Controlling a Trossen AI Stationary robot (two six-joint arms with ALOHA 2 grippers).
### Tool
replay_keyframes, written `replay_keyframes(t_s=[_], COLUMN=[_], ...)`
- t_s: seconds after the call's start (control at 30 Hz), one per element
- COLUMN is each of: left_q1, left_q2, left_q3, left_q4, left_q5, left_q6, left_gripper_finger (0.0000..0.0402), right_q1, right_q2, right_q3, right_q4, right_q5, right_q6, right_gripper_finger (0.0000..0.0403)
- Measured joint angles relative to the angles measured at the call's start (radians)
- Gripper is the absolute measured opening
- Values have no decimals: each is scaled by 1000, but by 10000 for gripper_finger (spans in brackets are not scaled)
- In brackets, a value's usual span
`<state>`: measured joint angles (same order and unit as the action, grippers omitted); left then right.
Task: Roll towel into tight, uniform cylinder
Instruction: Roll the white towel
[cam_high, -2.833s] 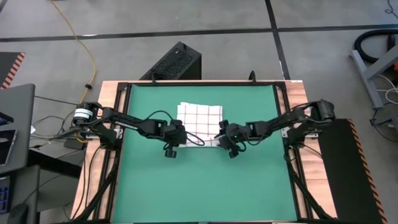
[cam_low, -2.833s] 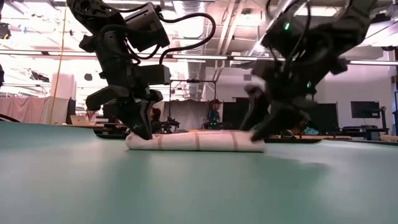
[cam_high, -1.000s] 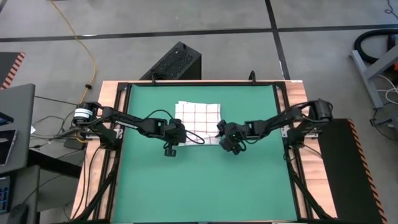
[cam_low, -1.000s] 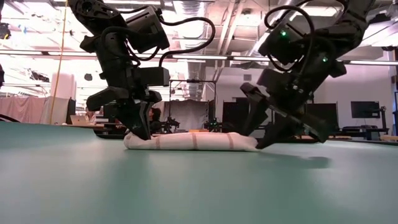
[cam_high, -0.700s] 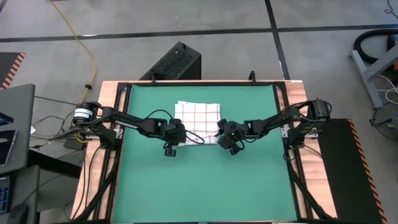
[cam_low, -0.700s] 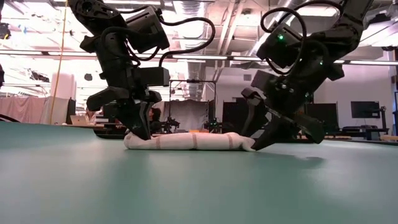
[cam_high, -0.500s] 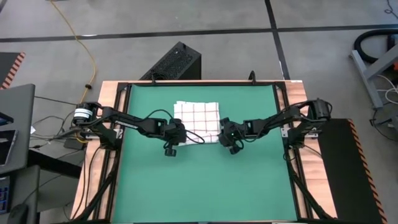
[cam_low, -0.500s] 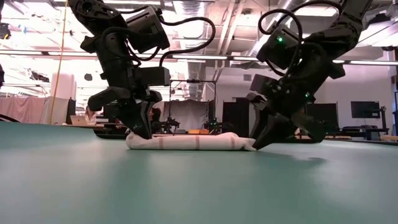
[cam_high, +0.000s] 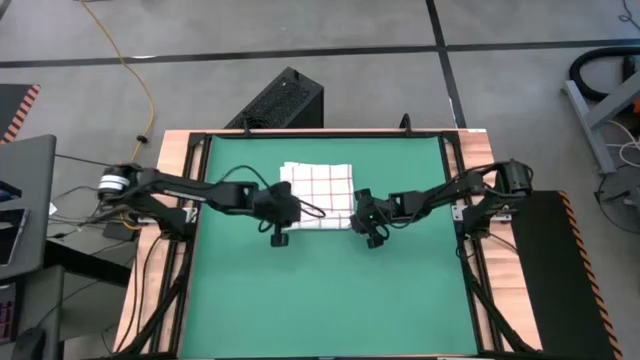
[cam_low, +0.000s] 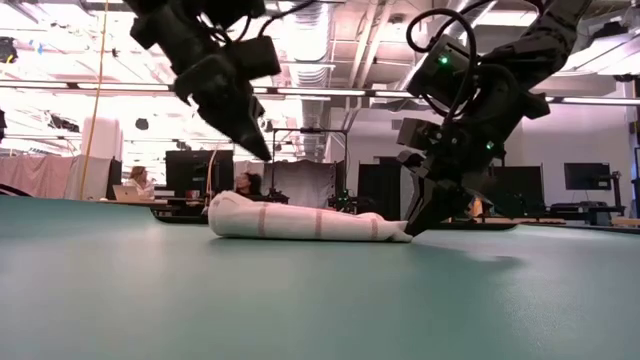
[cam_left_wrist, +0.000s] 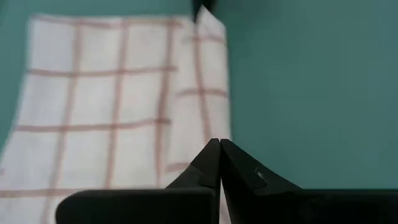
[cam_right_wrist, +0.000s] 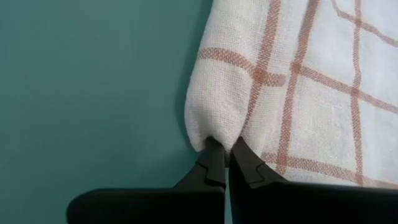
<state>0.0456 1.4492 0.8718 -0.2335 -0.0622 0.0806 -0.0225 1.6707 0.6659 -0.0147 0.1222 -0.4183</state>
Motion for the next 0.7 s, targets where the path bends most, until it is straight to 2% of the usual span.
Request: replay_keyframes(t_s=[0.23,0.37,0.47,0.7], left_q1=[38,38,45,81], left_q2=[-22,-22,-22,-22], left_q3=[-152,-255,-323,-400], left_q4=[235,383,451,553], left_q5=[49,21,-18,-22], left_q6=[-91,-128,-123,-128], left_gripper_finger=[0,0,0,0], right_q1=[16,15,18,21], right_q2=[-4,-5,-5,-5], right_q3=[0,0,0,-1], right_q4=[-11,-23,-22,-23], right_q5=[-12,-34,-43,-53], right_q6=[2,-1,-33,-91], right_gripper_finger=[9,9,9,9])
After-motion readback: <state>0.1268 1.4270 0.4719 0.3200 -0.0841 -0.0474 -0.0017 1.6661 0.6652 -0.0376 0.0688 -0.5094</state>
